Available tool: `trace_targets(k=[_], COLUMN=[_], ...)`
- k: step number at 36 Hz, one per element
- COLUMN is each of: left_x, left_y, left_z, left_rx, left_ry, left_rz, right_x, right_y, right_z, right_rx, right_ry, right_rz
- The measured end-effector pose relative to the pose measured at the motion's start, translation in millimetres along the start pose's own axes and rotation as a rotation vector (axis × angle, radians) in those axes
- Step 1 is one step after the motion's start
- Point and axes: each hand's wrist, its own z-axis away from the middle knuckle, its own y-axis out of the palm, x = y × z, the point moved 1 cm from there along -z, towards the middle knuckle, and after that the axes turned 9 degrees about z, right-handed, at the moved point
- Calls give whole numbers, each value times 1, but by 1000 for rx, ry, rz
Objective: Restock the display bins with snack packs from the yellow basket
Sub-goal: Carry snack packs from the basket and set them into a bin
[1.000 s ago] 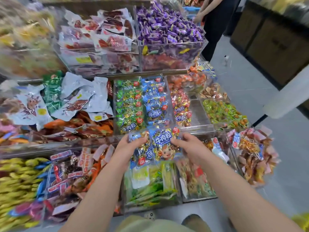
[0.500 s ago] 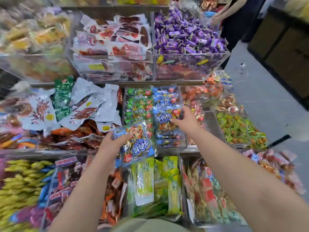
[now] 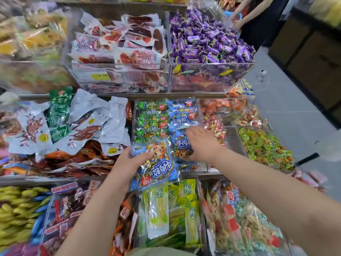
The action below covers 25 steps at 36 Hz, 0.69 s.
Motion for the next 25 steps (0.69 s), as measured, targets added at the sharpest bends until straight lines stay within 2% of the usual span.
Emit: trace_targets(k=[7,10,16,25], left_x=[0,0,-1,-2], left_y=[-4,-4,-1,-2], left_z=[-3,-5,-4,-8], left_rx=[-13,-16,-14,-10], left_ry=[-3,-8,1,-32], left_rz=[-9,-4,-5,-24], right_x=[8,11,21,29], right_y=[1,1,22,28], right_z=[-18,-22,-13,-36], right_rx=[-63,-44,132,66], right_ry=[-76,-32,-52,-29], right_rz=[221,192,112,102])
